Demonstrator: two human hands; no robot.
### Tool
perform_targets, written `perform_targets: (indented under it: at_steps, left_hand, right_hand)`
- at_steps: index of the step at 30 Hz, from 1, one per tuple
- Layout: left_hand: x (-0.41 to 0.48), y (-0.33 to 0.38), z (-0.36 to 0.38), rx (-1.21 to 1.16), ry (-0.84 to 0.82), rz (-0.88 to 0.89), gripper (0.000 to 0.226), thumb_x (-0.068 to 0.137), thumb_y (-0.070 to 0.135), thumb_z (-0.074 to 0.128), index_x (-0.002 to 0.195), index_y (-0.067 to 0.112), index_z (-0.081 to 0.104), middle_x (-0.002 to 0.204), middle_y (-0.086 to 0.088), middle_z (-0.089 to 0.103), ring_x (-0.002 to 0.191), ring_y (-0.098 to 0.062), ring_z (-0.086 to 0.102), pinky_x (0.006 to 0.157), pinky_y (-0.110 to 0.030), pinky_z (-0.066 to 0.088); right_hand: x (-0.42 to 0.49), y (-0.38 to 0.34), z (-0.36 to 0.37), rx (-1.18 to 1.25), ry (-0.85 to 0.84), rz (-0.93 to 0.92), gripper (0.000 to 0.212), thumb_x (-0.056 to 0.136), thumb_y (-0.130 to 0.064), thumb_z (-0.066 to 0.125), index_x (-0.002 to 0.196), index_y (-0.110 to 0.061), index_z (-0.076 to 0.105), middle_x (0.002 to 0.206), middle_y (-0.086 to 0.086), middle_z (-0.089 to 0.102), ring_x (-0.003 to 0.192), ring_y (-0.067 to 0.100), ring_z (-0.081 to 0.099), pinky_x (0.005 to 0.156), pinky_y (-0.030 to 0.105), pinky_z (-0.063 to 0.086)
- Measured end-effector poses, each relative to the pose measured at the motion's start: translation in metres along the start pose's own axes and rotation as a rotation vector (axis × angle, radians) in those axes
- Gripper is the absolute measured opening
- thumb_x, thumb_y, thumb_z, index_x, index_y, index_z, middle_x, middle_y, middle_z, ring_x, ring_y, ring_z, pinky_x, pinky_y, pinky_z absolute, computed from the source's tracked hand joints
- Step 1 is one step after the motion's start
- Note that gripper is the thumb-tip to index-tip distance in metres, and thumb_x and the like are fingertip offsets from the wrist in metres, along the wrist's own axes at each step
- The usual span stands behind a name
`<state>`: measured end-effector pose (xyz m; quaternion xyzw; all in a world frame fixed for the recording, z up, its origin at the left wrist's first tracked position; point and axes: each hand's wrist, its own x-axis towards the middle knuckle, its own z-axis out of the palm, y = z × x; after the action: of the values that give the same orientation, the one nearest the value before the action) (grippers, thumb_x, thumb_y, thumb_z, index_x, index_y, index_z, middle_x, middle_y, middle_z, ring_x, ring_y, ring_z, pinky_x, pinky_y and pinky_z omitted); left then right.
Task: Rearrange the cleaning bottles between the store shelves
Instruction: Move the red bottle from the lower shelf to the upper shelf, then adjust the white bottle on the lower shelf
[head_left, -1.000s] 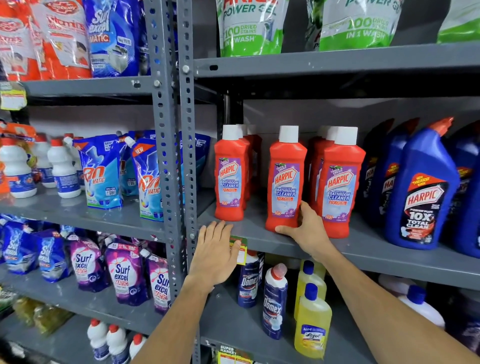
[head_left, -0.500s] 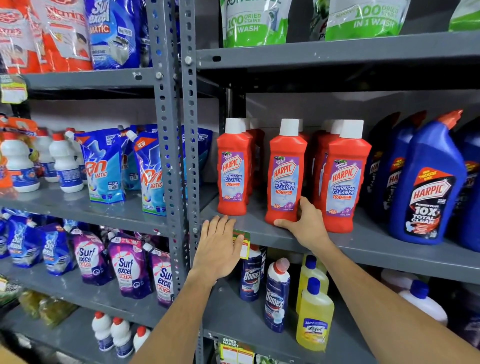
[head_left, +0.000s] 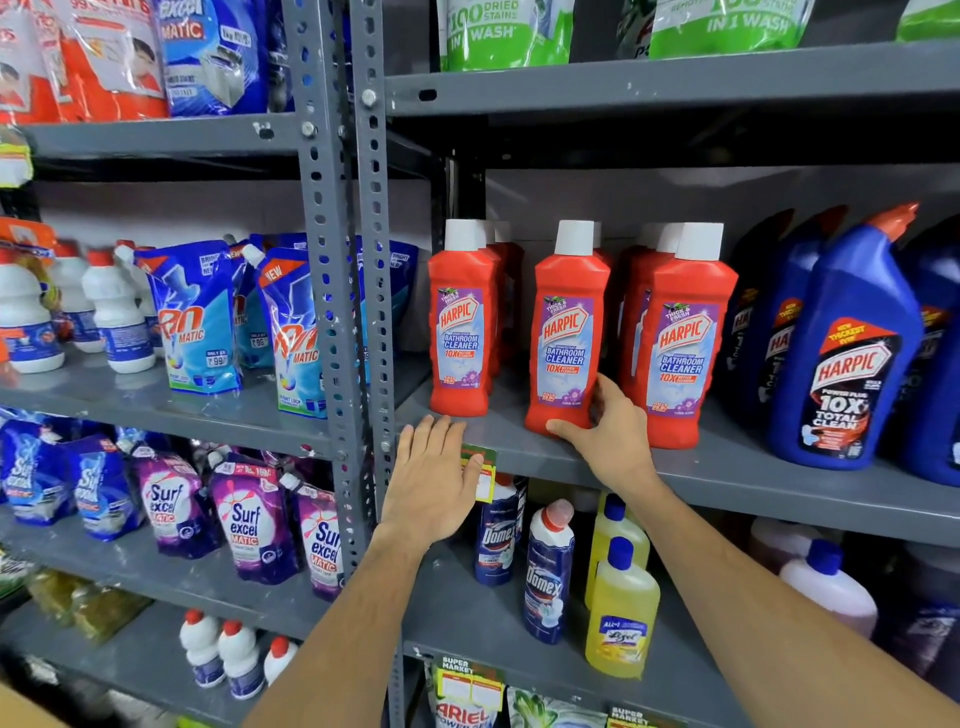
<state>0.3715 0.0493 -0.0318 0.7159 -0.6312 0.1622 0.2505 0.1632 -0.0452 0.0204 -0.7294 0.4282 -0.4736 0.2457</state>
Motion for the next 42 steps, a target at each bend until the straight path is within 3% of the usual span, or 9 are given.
perform_targets:
  at_steps: [3,6,10,15,22,27,31,35,42]
  left_hand:
    - [-0.01,0.0,0.003,-0.031,0.106,-0.013,0.065,0.098,0.048,0.025,0.151,0.01,0.024,0.159,-0.01,0.027,0.149,-0.025,0.012,0.122,-0.044,0.008]
    - [-0.041,0.003,0.015,-0.088,0.201,-0.054,0.068,0.1,0.044,0.038,0.153,0.01,0.014,0.163,-0.01,0.014,0.151,-0.022,0.003,0.122,-0.043,0.012]
    - [-0.092,0.002,0.059,-0.123,0.08,-0.076,0.074,0.099,0.049,0.035,0.155,0.01,0.004,0.164,-0.008,0.003,0.151,-0.021,-0.002,0.122,-0.043,0.014]
    - [-0.139,-0.016,0.127,-0.133,-0.196,-0.105,0.074,0.099,0.055,0.025,0.155,0.014,0.002,0.164,-0.004,-0.003,0.151,-0.019,-0.007,0.122,-0.043,0.012]
    - [-0.159,-0.057,0.203,-0.075,-0.611,-0.075,0.095,0.08,0.069,0.0,0.155,0.01,-0.001,0.164,-0.009,0.0,0.151,-0.026,-0.002,0.12,-0.042,0.006]
    - [-0.158,-0.07,0.236,-0.038,-0.685,-0.055,0.096,0.078,0.065,-0.003,0.154,0.008,0.008,0.164,-0.012,0.005,0.15,-0.029,0.004,0.12,-0.045,0.007]
    - [-0.166,-0.078,0.256,-0.002,-0.573,-0.017,0.081,0.09,0.055,0.015,0.15,0.001,0.027,0.159,-0.019,0.024,0.147,-0.035,0.019,0.119,-0.05,0.018]
    - [-0.175,-0.083,0.265,0.017,-0.505,-0.025,0.077,0.096,0.055,0.023,0.149,-0.001,0.027,0.158,-0.02,0.026,0.148,-0.034,0.018,0.12,-0.047,0.017]
    - [-0.177,-0.083,0.265,0.034,-0.506,-0.031,0.075,0.098,0.053,0.026,0.15,-0.001,0.022,0.159,-0.019,0.022,0.148,-0.031,0.016,0.12,-0.046,0.018]
  right_hand:
    - [-0.018,-0.001,0.005,0.049,0.148,-0.073,0.077,0.077,-0.036,0.086,0.142,-0.02,0.048,0.138,-0.003,0.059,0.126,0.011,0.057,0.108,0.036,0.049]
    - [-0.059,0.001,0.019,-0.011,0.294,-0.255,0.062,0.086,-0.023,0.08,0.138,-0.014,0.047,0.136,0.006,0.046,0.124,0.006,0.045,0.106,0.02,0.041]
    - [-0.114,0.029,0.048,-0.135,0.251,-0.366,0.057,0.084,-0.022,0.082,0.13,-0.015,0.049,0.131,0.009,0.045,0.12,0.017,0.05,0.1,0.004,0.035]
    - [-0.144,0.079,0.076,-0.117,0.035,-0.165,0.075,0.082,-0.024,0.083,0.143,-0.015,0.04,0.144,0.009,0.042,0.133,0.004,0.035,0.111,0.004,0.022]
    - [-0.144,0.152,0.131,0.021,0.033,0.272,0.099,0.07,-0.027,0.09,0.149,-0.012,0.034,0.145,0.008,0.052,0.134,0.027,0.051,0.112,0.05,0.042]
    - [-0.139,0.196,0.154,0.023,0.01,0.439,0.081,0.078,-0.014,0.085,0.144,-0.009,0.039,0.134,0.003,0.061,0.122,0.026,0.06,0.091,0.023,0.042]
    - [-0.136,0.221,0.163,0.021,-0.016,0.537,0.066,0.078,-0.02,0.084,0.133,-0.013,0.048,0.122,0.007,0.069,0.104,0.024,0.065,0.088,0.036,0.052]
    - [-0.135,0.223,0.166,-0.011,-0.098,0.503,0.069,0.08,-0.004,0.081,0.139,-0.007,0.044,0.117,-0.002,0.062,0.102,0.014,0.058,0.078,0.016,0.042]
    - [-0.124,0.216,0.185,0.041,-0.279,0.48,0.071,0.081,-0.01,0.083,0.139,-0.015,0.043,0.124,-0.005,0.063,0.108,0.009,0.059,0.084,0.01,0.045]
